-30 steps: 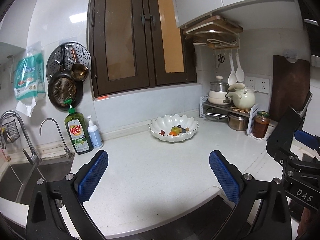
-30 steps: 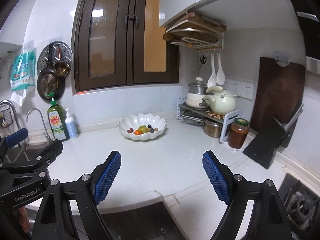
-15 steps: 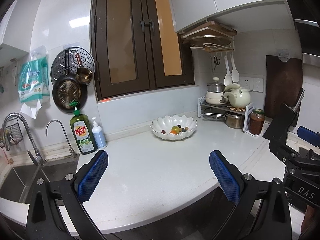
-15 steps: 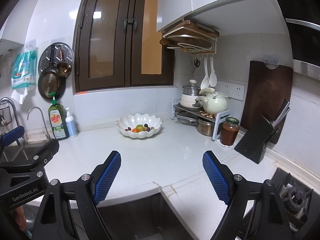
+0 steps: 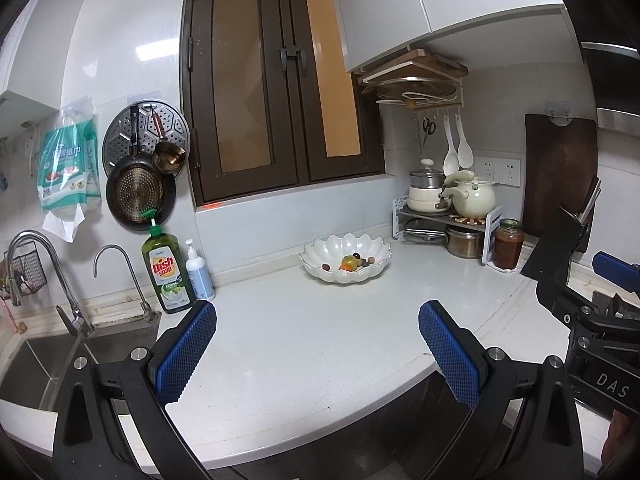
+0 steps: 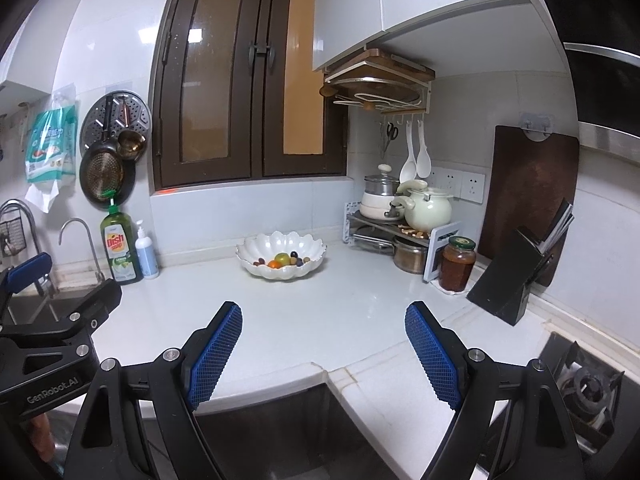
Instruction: Organize fruits
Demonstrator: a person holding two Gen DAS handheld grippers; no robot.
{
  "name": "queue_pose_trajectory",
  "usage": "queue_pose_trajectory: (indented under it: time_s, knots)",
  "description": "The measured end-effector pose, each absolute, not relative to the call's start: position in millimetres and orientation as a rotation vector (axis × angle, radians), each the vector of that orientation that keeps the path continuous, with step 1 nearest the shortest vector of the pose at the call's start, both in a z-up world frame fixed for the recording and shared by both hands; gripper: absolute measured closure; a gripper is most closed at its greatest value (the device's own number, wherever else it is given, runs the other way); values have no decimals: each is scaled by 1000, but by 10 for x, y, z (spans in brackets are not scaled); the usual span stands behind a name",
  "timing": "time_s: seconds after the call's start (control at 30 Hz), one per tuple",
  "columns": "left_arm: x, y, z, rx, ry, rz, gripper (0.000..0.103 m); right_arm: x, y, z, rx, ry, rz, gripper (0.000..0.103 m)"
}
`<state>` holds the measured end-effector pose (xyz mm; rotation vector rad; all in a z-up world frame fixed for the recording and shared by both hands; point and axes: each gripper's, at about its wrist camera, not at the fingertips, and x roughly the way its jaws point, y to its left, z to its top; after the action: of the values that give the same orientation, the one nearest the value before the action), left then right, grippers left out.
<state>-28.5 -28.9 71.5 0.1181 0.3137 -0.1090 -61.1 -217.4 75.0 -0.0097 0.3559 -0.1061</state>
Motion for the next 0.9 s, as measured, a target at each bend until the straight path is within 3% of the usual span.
queue_pose_trajectory:
  time_s: [0.9]
  knots:
    - [-339, -315, 786, 119, 299, -111, 0, -636, -2186, 758, -11, 354, -104, 18]
